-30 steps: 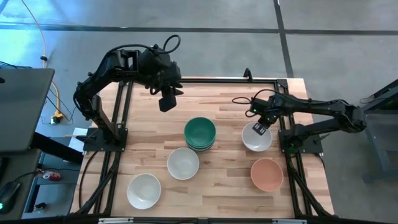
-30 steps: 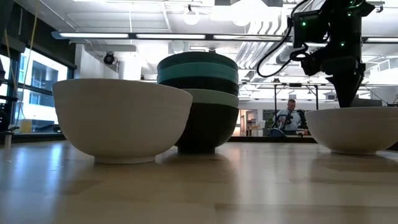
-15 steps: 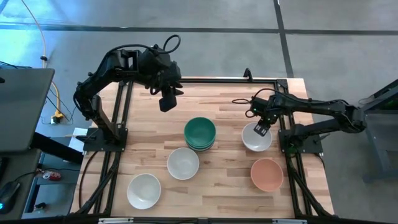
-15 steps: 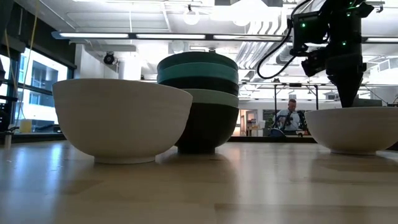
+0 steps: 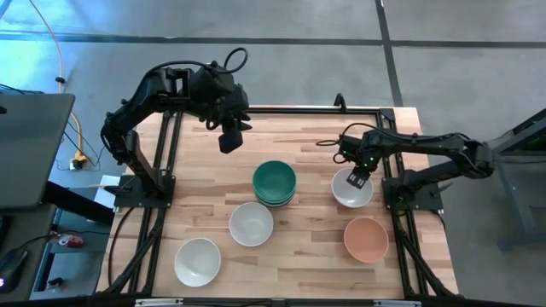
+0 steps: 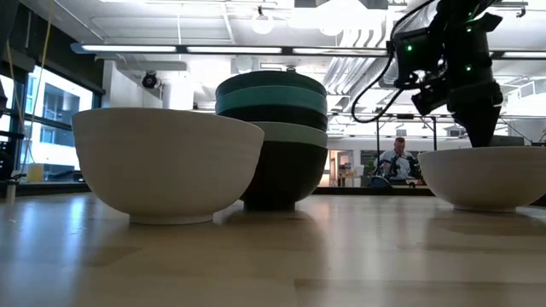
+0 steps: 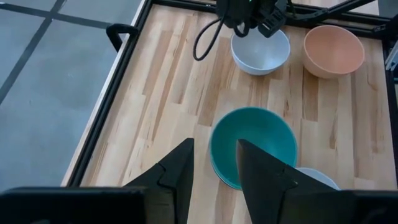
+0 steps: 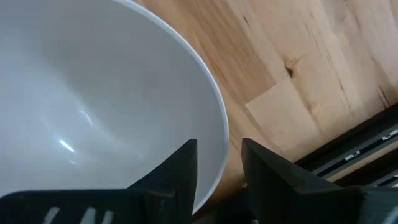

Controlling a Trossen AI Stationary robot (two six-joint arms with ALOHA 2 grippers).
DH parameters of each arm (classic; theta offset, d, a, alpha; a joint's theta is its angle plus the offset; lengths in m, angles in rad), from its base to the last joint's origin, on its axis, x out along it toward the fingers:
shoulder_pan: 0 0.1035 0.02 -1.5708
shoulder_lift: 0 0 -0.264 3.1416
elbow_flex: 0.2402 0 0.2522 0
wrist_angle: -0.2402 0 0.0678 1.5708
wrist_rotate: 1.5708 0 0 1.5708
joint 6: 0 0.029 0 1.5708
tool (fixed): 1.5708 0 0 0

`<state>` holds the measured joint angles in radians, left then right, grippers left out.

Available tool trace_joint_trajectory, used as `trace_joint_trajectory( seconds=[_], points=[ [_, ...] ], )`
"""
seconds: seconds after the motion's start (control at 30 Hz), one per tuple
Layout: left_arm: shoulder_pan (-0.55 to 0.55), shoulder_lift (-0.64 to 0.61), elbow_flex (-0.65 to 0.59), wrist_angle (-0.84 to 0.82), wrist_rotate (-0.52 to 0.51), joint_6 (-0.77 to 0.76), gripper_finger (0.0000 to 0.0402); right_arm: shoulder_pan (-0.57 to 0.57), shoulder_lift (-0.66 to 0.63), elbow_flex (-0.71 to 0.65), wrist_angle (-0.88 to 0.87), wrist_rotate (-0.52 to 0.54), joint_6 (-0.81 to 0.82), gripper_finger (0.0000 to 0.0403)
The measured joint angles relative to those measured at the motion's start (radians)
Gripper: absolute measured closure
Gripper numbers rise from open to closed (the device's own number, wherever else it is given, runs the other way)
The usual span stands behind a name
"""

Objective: Nest bowls inside each other
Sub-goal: Stack the top right white bowl on top of the green bowl

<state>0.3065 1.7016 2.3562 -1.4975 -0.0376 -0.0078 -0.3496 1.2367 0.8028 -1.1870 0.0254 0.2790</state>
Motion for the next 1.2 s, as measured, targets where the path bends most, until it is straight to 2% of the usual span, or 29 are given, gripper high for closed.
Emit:
trace_joint_trajectory(
  seconds=[0.37, 0.47, 0.6, 0.67, 0.77, 0.93, 1.2],
  points=[
    [-0.014, 0.000, 0.000, -0.006, 0.001, 0.001, 0.0291, 0.000, 0.074, 0.000, 0.026, 0.004, -0.015, 0.0289],
    [-0.014, 0.000, 0.000, -0.012, 0.001, 0.002, 0.0291, 0.000, 0.078, 0.000, 0.026, 0.008, -0.015, 0.0315],
    [-0.014, 0.000, 0.000, -0.018, 0.001, 0.003, 0.0291, 0.000, 0.077, 0.000, 0.024, 0.005, -0.012, 0.0379],
    [-0.014, 0.000, 0.000, -0.018, 0.001, 0.003, 0.0291, 0.000, 0.076, 0.000, 0.021, -0.010, -0.018, 0.0395],
    [-0.014, 0.000, 0.000, -0.018, 0.000, 0.011, 0.0291, 0.000, 0.076, 0.000, 0.018, -0.018, -0.015, 0.0387],
    [-0.014, 0.000, 0.000, -0.018, 0.001, 0.011, 0.0291, 0.000, 0.077, 0.017, -0.007, -0.038, -0.015, 0.0399],
    [-0.014, 0.000, 0.000, -0.026, 0.000, 0.019, 0.0291, -0.012, 0.077, 0.164, -0.075, -0.009, -0.039, 0.0401]
  ],
)
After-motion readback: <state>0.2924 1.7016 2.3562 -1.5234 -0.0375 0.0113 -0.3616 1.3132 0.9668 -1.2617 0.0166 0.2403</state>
